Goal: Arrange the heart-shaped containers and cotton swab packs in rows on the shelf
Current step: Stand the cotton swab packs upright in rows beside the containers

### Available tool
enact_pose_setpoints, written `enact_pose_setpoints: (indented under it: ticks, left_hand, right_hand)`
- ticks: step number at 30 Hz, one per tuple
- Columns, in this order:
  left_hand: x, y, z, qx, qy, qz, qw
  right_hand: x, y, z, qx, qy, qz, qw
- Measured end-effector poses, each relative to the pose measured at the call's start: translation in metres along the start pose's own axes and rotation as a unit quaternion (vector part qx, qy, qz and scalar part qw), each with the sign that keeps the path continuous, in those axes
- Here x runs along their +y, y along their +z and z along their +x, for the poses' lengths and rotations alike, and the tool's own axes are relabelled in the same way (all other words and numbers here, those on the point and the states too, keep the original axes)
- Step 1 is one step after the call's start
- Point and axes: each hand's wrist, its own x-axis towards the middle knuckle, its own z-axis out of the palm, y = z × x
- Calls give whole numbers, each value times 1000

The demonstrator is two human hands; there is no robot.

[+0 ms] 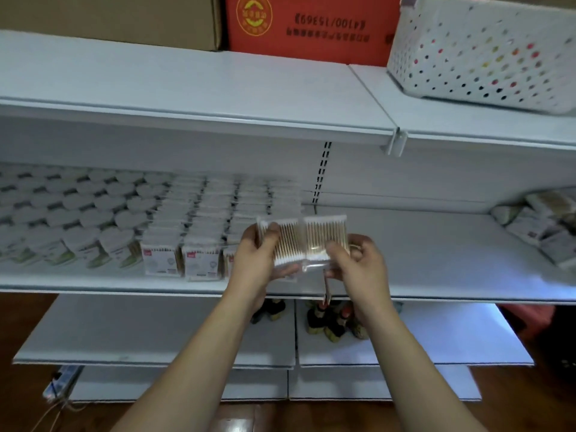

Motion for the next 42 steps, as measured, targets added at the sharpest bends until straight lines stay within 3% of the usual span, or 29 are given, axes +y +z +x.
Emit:
enact_pose_setpoints:
  ticks: [2,4,7,11,15,19,23,28,33,42]
  left_hand:
    - [1,11,3,-4,-20,-9,1000]
    - [2,25,5,-26,-59,-31,997]
    - [2,48,8,-64,-79,-37,994]
    - [-6,69,17,-61,-54,-24,996]
    - [-7,87,26,-60,-8,-10,998]
    - [-6,105,33,-18,24,9,999]
    - [0,98,44,72,6,-70,995]
    - [12,77,54,84,-10,-73,994]
    - [21,62,60,63,0,-46,997]
    - [23,31,84,17,-2,-47,999]
  right_hand:
    - [-1,-18,8,27,-92,-31,995]
    - [-1,-27,14,7,-180,-99,979]
    - [5,-38,22,-14,-244,-160,957]
    - [5,-56,36,-47,-195,-61,978]
    - [-5,-65,56,-53,-16,101,993]
    - [-4,-72,89,-63,-12,-4,998]
    - [12,-75,135,-13,-50,-85,995]
    - [37,-38,170,-80,-165,-297,937]
    - [58,4,194,-84,-192,-357,910]
    - [81,38,215,-29,-183,-351,918]
